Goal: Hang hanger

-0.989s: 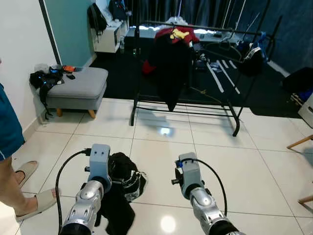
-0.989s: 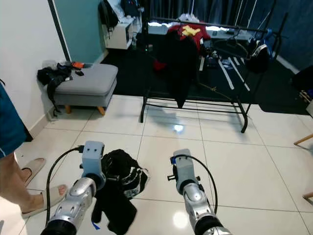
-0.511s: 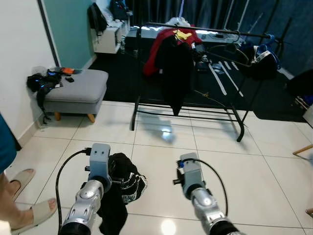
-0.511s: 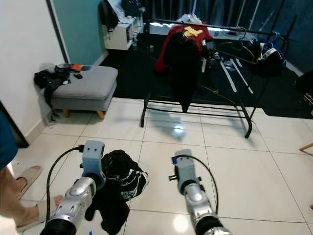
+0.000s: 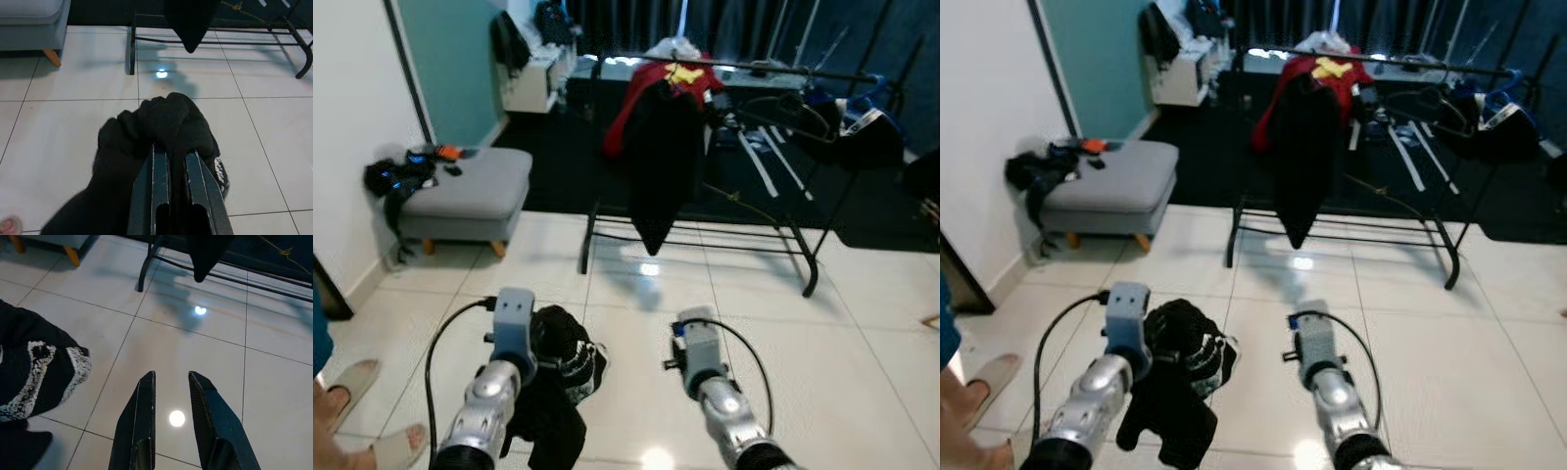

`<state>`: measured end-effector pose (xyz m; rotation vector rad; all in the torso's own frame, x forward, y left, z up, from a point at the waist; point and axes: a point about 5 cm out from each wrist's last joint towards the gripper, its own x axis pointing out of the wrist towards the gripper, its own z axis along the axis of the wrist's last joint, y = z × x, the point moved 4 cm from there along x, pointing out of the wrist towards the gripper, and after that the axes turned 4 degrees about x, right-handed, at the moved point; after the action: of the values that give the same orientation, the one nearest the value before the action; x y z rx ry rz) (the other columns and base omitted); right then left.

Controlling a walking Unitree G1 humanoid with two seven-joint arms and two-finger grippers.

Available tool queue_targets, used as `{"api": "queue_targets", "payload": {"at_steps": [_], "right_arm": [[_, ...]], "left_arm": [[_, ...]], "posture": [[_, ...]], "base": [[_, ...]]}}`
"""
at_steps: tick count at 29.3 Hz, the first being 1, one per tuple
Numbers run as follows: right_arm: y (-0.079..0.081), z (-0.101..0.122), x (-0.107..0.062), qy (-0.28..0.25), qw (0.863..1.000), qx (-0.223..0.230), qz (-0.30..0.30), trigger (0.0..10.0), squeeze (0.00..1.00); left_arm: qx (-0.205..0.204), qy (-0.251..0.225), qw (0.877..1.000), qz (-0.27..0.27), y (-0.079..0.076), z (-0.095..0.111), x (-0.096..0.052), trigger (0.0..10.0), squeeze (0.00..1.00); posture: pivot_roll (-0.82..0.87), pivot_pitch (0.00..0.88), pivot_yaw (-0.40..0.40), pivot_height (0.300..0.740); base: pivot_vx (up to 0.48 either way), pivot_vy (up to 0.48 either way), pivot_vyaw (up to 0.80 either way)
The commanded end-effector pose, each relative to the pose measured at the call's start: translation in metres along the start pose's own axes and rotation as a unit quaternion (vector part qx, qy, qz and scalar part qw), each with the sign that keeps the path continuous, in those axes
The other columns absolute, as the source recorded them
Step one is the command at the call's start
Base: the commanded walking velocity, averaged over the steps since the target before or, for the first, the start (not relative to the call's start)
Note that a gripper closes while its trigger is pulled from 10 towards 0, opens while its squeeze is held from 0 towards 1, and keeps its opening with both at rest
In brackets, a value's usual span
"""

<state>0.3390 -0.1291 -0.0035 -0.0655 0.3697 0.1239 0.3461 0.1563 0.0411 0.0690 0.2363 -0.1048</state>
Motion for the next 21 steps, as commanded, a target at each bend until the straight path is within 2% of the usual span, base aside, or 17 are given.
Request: {"api": "queue_targets", "payload": {"at_steps": [1,21], "right_arm": [[-0.0083,-0.0022,-0.0013,0.003,1.000,0.003,-0.011,10.0,0.00],[-0.0067,-0.0061,-0.0033,0.006,1.000,0.002,-0.008,10.0,0.00]], "left_arm": [[-0.001,-0.007,1.000,-0.003,-0.0030,0.0022,0.0003,10.0,0.00],[-0.003,-0.001,1.000,-0.004,-0.0041,-0.0032,-0.0034,10.0,0.00]], "posture": [[0.08,0.000,-0.029,0.740],[0.08,0.000,-0.030,0.740]], "base": [[0.326,0.000,0.00],[0.324,0.000,0.00]]}}
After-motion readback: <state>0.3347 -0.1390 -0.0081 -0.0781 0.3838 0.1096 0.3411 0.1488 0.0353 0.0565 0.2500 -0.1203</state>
